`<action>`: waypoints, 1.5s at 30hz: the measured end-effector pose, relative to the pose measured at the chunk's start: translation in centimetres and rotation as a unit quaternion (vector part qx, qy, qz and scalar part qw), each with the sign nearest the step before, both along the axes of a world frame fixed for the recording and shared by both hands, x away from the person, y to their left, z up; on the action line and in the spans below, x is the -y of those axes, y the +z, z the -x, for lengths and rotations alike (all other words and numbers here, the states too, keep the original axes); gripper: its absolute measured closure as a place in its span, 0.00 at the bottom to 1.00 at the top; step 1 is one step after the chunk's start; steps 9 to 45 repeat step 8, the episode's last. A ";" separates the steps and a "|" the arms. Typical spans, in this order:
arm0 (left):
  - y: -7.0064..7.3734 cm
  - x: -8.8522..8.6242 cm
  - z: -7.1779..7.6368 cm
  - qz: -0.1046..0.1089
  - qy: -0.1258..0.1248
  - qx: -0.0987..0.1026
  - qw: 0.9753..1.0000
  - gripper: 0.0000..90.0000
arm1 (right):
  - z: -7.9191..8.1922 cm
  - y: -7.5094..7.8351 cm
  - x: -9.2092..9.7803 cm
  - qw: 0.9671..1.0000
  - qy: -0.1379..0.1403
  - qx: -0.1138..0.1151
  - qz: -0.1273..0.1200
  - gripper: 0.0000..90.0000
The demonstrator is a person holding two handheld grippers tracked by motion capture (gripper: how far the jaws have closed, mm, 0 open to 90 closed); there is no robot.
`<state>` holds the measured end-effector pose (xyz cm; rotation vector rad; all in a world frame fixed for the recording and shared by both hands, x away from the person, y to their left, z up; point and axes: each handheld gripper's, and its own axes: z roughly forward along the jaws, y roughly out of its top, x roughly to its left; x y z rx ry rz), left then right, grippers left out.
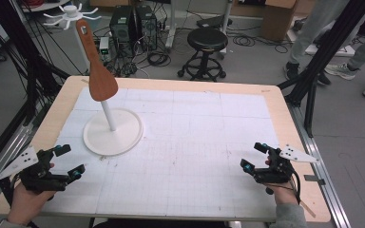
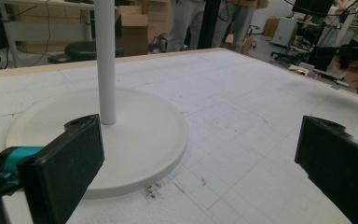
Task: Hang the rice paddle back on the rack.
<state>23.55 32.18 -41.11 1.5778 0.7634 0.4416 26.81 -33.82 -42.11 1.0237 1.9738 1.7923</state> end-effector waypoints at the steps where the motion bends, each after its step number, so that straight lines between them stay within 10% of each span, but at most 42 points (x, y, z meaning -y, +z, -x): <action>1: 0.0 0.0 -0.1 -0.003 -0.001 0.001 1.000 0.02 | 0.0 0.0 0.0 1.000 0.001 0.001 0.002 0.00; 45: 0.0 0.3 -0.2 -0.004 -0.005 0.001 1.000 0.02 | 0.0 -0.1 -0.7 1.000 0.012 0.006 0.015 0.00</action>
